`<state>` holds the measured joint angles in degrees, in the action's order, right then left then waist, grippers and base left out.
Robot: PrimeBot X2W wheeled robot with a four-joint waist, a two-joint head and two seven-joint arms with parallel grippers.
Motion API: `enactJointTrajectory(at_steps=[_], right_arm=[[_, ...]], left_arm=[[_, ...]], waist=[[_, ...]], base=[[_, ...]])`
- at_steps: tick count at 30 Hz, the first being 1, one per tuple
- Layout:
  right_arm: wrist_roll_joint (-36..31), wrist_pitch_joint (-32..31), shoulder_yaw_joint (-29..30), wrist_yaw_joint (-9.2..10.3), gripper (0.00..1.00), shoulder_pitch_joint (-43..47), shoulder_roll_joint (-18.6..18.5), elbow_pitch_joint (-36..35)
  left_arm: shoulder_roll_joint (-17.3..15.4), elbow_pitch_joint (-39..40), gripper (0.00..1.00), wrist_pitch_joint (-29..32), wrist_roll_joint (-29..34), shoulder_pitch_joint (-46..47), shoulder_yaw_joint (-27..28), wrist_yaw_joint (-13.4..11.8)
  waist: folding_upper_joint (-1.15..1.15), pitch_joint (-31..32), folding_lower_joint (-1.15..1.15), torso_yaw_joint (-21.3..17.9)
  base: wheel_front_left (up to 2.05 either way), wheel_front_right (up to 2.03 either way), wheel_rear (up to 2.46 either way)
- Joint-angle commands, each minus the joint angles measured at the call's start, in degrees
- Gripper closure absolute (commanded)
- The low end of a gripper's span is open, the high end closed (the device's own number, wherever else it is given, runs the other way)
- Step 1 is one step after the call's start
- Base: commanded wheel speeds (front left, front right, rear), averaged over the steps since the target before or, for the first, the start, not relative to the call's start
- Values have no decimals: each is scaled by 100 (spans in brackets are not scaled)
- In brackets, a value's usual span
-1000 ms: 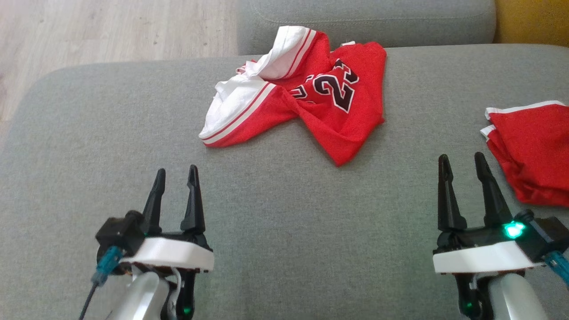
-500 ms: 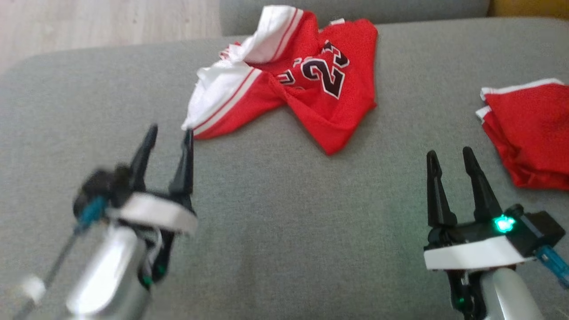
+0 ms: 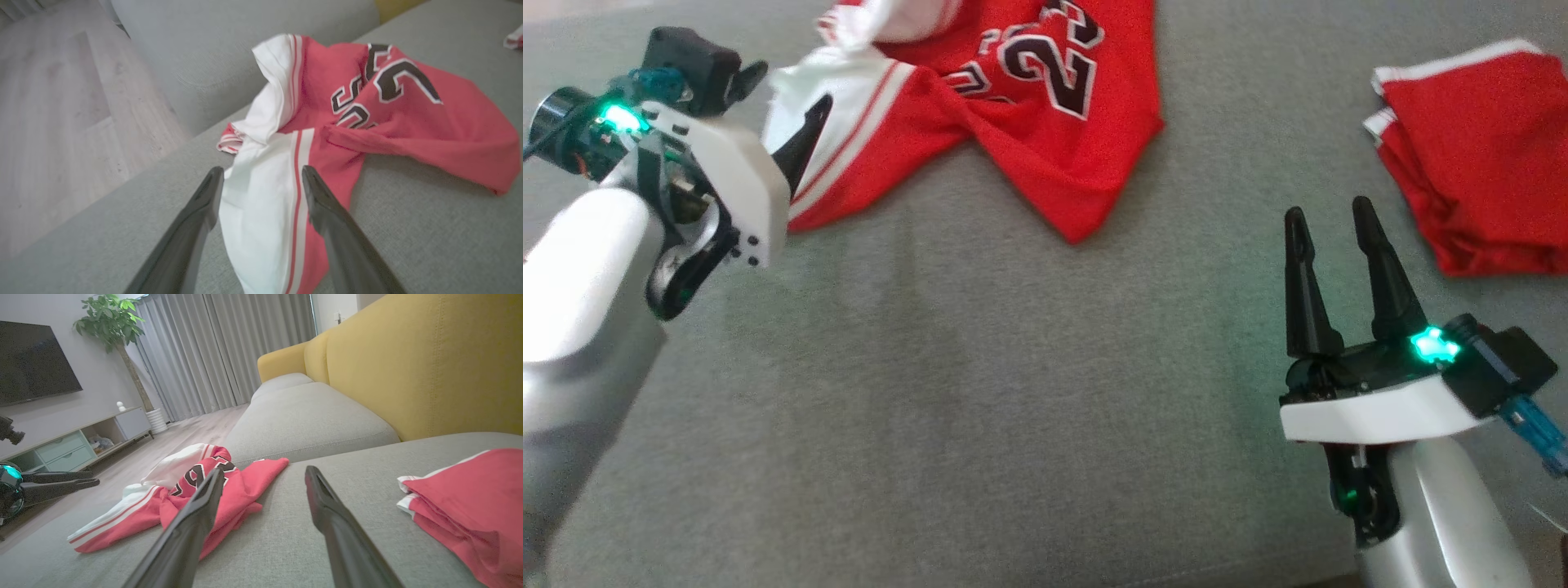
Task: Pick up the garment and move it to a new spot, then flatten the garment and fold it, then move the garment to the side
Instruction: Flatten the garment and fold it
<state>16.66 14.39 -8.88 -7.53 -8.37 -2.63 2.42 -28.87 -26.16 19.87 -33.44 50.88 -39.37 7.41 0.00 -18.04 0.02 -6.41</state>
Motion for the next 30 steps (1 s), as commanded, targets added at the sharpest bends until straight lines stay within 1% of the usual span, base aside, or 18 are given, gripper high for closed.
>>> enactJointTrajectory(at_steps=[1, 2, 3, 6, 9, 12, 13, 21, 22, 23, 24, 27, 30], right_arm=[[38, 61, -174, 4, 0, -161, -25, -192], [67, 61, -225, 4, 0, -189, -25, -187], [82, 61, -246, 4, 0, -205, -25, -186], [116, 61, -266, 4, 0, -244, -25, -182], [136, 61, -286, 4, 0, -277, -25, -171], [162, 61, -309, 4, 0, -290, -25, -166], [162, 61, -309, 4, 0, -290, -25, -166], [210, 61, -335, 4, 0, -285, -25, -154], [213, 61, -336, 4, 0, -285, -25, -155], [215, 61, -336, 4, 0, -284, -25, -157], [215, 61, -333, 4, 0, -281, -25, -158], [207, 61, -306, 4, 0, -269, -25, -149], [186, 61, -278, 4, 0, -277, -25, -132]], left_arm=[[-420, 108, 0, 205, -220, 404, -93, 4], [-673, 89, 0, 313, -482, 618, -457, 5], [-788, 40, 0, 301, -562, 725, -582, 6], [-986, -203, 0, 202, -700, 1010, -845, 6], [-1063, -527, 0, 132, -719, 1249, -1064, 7], [-1074, -773, 0, 85, -774, 1436, -1282, 7], [-1074, -773, 0, 85, -774, 1436, -1282, 7], [-1114, -1229, 0, 92, -1007, 1815, -1796, 7], [-1108, -1265, 12, 115, -1062, 1836, -1855, 7], [-1107, -1292, 94, 121, -1112, 1861, -1907, 7], [-1108, -1288, 100, 126, -1156, 1878, -1986, 7], [-1125, -1278, 100, 52, -1284, 1942, -2178, 7], [-1097, -1301, 100, -218, -1362, 2007, -2293, 7]], waist=[[0, -237, -2, -238], [0, -317, -2, -335], [0, -349, -2, -383], [0, -427, -2, -498], [0, -478, -2, -599], [0, -518, -2, -681], [0, -518, -2, -681], [0, -609, -2, -818], [0, -612, -2, -826], [0, -615, -2, -830], [0, -615, -2, -829], [0, -601, -2, -800], [0, -564, -2, -733]], base=[[0, 0, 0], [0, 0, 0], [0, 0, 0], [0, 0, 0], [0, 0, 0], [0, 0, 0], [0, 0, 0], [0, 0, 0], [0, 0, 0], [0, 0, 0], [0, 0, 0], [0, 0, 0], [0, 0, 0]])
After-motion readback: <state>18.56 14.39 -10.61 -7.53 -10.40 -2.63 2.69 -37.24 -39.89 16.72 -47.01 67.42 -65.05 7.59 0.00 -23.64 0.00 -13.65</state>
